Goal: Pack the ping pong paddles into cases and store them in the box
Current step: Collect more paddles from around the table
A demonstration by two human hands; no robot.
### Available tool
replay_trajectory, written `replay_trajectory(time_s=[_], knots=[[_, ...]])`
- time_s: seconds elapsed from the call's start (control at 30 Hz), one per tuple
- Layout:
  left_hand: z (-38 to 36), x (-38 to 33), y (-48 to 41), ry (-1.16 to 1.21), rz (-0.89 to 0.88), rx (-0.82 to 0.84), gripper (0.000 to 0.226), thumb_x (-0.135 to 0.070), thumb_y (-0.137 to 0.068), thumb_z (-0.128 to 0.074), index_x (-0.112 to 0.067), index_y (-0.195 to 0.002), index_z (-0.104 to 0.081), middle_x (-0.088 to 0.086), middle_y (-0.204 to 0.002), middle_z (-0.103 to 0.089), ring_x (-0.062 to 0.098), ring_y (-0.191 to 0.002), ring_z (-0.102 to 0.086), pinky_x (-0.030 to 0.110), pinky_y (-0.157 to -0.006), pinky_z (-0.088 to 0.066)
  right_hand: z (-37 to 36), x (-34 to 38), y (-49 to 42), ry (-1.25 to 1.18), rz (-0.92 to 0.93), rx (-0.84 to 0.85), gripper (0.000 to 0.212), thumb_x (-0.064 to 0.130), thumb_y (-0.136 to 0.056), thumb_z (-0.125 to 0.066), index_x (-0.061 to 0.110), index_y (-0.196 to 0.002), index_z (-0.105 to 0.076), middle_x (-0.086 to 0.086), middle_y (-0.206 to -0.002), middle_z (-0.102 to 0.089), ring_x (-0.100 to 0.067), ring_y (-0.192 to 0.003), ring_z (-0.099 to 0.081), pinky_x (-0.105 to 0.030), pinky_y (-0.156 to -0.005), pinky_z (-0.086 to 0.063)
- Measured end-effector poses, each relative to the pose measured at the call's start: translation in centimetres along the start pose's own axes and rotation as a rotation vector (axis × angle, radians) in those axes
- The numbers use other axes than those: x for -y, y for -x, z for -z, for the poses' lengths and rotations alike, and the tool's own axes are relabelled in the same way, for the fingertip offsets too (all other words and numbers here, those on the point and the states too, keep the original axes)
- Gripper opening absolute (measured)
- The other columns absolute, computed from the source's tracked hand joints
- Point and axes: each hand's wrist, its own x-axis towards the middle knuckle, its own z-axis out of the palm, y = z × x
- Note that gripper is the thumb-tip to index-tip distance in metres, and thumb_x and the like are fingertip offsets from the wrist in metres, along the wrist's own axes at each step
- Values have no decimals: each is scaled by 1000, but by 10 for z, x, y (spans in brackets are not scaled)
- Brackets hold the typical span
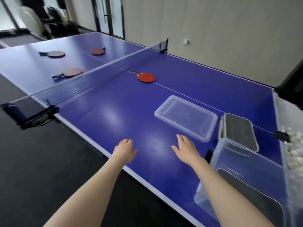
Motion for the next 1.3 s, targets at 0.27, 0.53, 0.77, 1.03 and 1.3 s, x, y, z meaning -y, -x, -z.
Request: replay_trajectory(time_s=[0.27,0.53,0.77,1.03,1.3], knots=[[10,137,20,39,162,52,48,-39,-97,-47,-11,-135,-42,6,-139,-44,26,-130,-40,39,-99,-41,-67,102,-28,95,39,222,62,40,-101,-38,8,-150,-19,-11,-154,-27,-26,-141,-27,-37,-113,-28],[20,195,-7,80,211,59,52,-38,-97,-48,-11,-140,-39,6,-146,-39,25,-134,-37,38,-102,-39,-97,149,-73,82,28,324,64,40,-102,-37,9,-152,-13,-10,-158,-20,-25,-145,-20,-37,-116,-24],[41,220,-95,36,187,63,53,-38,-98,-46,-9,-141,-36,7,-147,-38,25,-132,-39,37,-102,-40,-104,171,-166,12,24,304,64,41,-101,-37,9,-152,-14,-8,-159,-19,-24,-146,-20,-37,-116,-23],[76,212,-204,8,87,36,61,-40,-99,-46,-10,-148,-27,5,-153,-30,25,-139,-31,39,-108,-35,-85,174,-254,-50,-57,276,63,40,-101,-37,9,-151,-16,-8,-158,-21,-25,-145,-22,-37,-115,-25],[116,225,-316,-77,-54,31,63,-44,-98,-44,-9,-148,-27,6,-154,-29,25,-141,-27,39,-109,-31,-79,184,-316,-121,-175,223,63,40,-101,-39,9,-151,-17,-8,-157,-24,-25,-144,-24,-37,-114,-27]])
